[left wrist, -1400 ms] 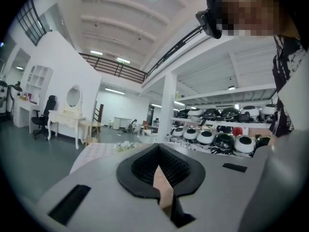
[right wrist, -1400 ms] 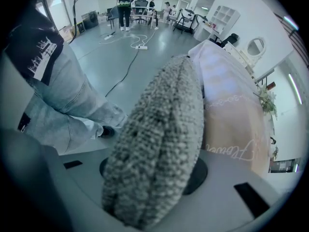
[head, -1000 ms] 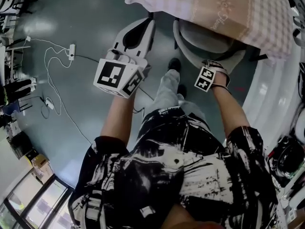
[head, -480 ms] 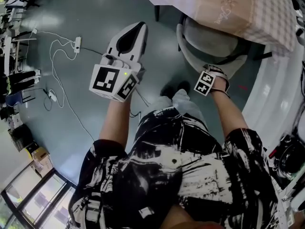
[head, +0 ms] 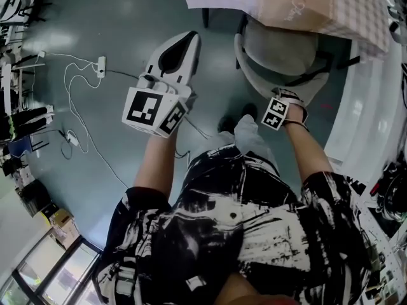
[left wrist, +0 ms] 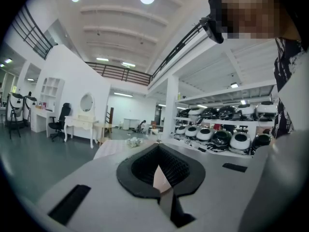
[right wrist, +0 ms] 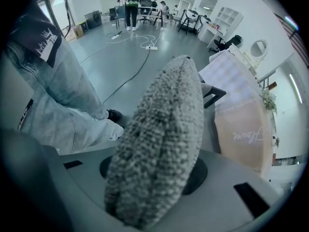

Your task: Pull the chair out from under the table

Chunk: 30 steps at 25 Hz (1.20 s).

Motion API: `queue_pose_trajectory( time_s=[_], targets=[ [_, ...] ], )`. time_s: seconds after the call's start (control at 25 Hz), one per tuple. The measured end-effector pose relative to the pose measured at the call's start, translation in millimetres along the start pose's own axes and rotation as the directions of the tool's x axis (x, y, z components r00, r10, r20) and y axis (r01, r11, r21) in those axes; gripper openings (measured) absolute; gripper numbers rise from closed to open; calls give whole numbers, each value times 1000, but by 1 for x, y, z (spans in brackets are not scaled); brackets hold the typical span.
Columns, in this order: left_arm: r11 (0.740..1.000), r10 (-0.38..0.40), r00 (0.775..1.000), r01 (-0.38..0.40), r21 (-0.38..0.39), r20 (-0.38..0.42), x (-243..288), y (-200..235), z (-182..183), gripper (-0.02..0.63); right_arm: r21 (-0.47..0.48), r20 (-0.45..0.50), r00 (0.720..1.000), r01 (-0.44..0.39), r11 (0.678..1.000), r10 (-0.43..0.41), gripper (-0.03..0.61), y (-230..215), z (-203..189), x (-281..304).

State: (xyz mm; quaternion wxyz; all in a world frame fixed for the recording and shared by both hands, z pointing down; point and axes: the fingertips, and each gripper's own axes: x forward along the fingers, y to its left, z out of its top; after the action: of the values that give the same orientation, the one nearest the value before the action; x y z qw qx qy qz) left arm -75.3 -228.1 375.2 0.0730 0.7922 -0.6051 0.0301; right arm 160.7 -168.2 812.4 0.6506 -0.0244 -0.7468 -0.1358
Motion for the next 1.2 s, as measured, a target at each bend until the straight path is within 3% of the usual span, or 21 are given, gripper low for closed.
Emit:
queue_pose_trajectory(
  time_s=[0.4,0.6,1.2],
  targets=[
    [989,-149,989,149,10,-7,-48,-8,-14,0,11,-6,1000,14,1000,-14,130,65,17,-12],
    [982,-189,982,189,12,-11,-67,-19,-19,0,3,-4,1000,11,1000,-11,130,99,18,-17],
    [980,-197,980,197,10,-6,-115,-68,-28,0,-3,-18,1000,11,1000,-11,130,177,12,-29]
  ],
)
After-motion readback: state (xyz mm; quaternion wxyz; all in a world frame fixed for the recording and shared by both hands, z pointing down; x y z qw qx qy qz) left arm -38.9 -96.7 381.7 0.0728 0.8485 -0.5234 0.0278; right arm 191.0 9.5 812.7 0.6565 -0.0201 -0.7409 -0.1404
